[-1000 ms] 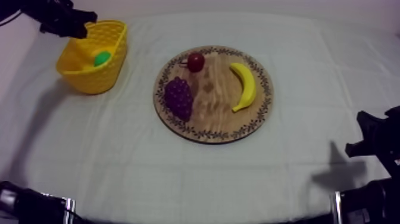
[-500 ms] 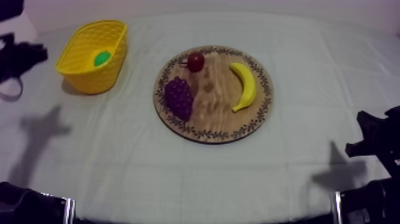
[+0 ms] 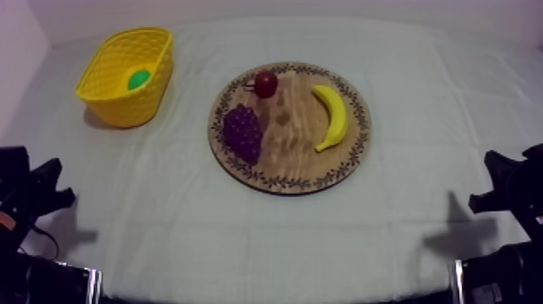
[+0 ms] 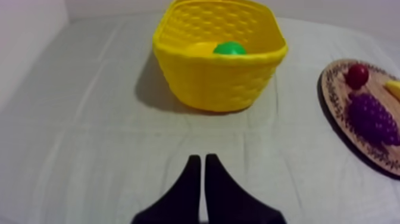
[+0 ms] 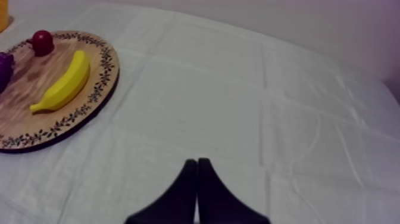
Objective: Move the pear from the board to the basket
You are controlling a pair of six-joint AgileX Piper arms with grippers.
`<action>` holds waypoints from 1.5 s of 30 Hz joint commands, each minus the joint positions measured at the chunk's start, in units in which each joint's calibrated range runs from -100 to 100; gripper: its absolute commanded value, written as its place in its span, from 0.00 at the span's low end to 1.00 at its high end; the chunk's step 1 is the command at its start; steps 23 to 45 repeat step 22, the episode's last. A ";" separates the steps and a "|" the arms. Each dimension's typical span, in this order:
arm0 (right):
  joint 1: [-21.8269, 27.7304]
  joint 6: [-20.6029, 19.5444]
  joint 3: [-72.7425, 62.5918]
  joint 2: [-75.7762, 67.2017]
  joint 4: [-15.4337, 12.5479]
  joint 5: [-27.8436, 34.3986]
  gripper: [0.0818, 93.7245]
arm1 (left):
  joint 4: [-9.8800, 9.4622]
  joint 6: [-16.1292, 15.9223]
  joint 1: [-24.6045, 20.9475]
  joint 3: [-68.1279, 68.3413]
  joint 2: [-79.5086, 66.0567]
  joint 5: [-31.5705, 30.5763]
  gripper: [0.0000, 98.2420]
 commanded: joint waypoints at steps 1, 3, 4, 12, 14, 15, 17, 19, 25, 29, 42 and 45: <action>-0.03 -0.01 0.04 0.01 -0.02 -0.02 0.00 | 0.19 -0.99 -0.14 0.15 -6.41 1.95 0.00; -0.03 -0.01 0.04 0.01 -0.02 -0.02 0.00 | 0.35 -1.42 -0.18 -0.14 -7.93 3.83 0.00; -0.03 -0.01 0.04 0.01 -0.02 -0.02 0.00 | 0.42 -1.16 -0.18 -0.15 -8.40 4.04 0.00; -0.03 -0.02 0.04 0.01 -0.02 -0.02 0.00 | 1.34 7.40 -0.19 0.55 -9.42 1.79 0.00; -0.03 -0.02 0.04 0.01 -0.02 -0.02 0.00 | 1.40 8.21 -0.19 0.58 -9.45 1.70 0.00; -0.03 -0.02 0.04 0.01 -0.02 -0.02 0.00 | 1.41 8.33 -0.19 0.59 -9.46 1.68 0.00; -0.03 -0.02 0.04 0.01 -0.02 -0.02 0.00 | 1.43 8.30 -0.19 0.60 -9.47 1.65 0.00; -0.03 -0.02 0.04 0.01 -0.02 -0.02 0.00 | 1.44 8.13 -0.19 0.60 -9.48 1.63 0.00; -0.03 -0.02 0.04 0.01 -0.02 -0.02 0.00 | 1.45 7.96 -0.19 0.60 -9.48 1.62 0.00; -0.03 -0.02 0.04 0.01 -0.02 -0.02 0.00 | 1.45 7.96 -0.19 0.60 -9.48 1.62 0.00; -0.03 -0.02 0.04 0.01 -0.02 -0.02 0.00 | 1.45 7.96 -0.19 0.60 -9.48 1.62 0.00; -0.03 -0.02 0.04 0.01 -0.02 -0.02 0.00 | 1.45 7.96 -0.19 0.60 -9.48 1.62 0.00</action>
